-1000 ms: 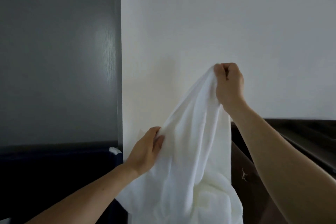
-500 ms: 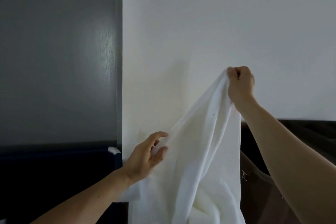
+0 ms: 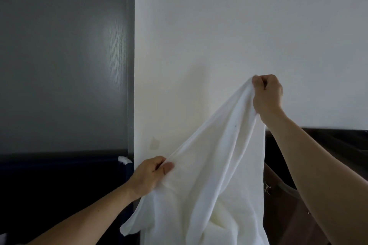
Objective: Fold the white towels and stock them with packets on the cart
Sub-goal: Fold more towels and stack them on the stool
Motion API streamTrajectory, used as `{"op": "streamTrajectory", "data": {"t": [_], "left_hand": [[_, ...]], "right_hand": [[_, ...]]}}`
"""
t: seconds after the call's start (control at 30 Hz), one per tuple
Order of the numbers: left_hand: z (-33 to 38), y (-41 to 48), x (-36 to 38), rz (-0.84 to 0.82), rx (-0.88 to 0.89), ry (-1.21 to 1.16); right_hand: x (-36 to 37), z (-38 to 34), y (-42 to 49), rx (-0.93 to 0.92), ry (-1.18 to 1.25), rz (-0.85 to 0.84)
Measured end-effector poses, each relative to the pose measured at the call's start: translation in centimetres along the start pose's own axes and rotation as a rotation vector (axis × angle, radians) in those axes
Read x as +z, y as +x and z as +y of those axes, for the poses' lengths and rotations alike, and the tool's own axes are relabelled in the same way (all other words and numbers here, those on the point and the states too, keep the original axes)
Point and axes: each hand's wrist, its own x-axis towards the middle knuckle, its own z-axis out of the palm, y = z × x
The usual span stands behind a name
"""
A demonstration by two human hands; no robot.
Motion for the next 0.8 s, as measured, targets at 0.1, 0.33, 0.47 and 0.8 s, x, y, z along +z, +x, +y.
{"op": "streamTrajectory", "data": {"t": [0.1,0.33,0.47,0.8], "left_hand": [[-0.4,0.0,-1.0,-0.027,-0.118,-0.175],[3.4,2.6,-4.7,0.17,-0.058,-0.031],[9.9,5.5,-2.4,0.077,0.063,0.103],[9.5,5.5,0.8,-0.236,0.1,0.295]], "right_hand": [[0.0,0.4,-0.1,-0.005,-0.038,-0.009],[-0.9,1.0,-0.7,-0.09,-0.223,-0.08],[1.2,-0.2,-5.1,-0.318,-0.211,-0.57],[1.8,2.3,-10.8,-0.078,-0.107,-0.752]]}}
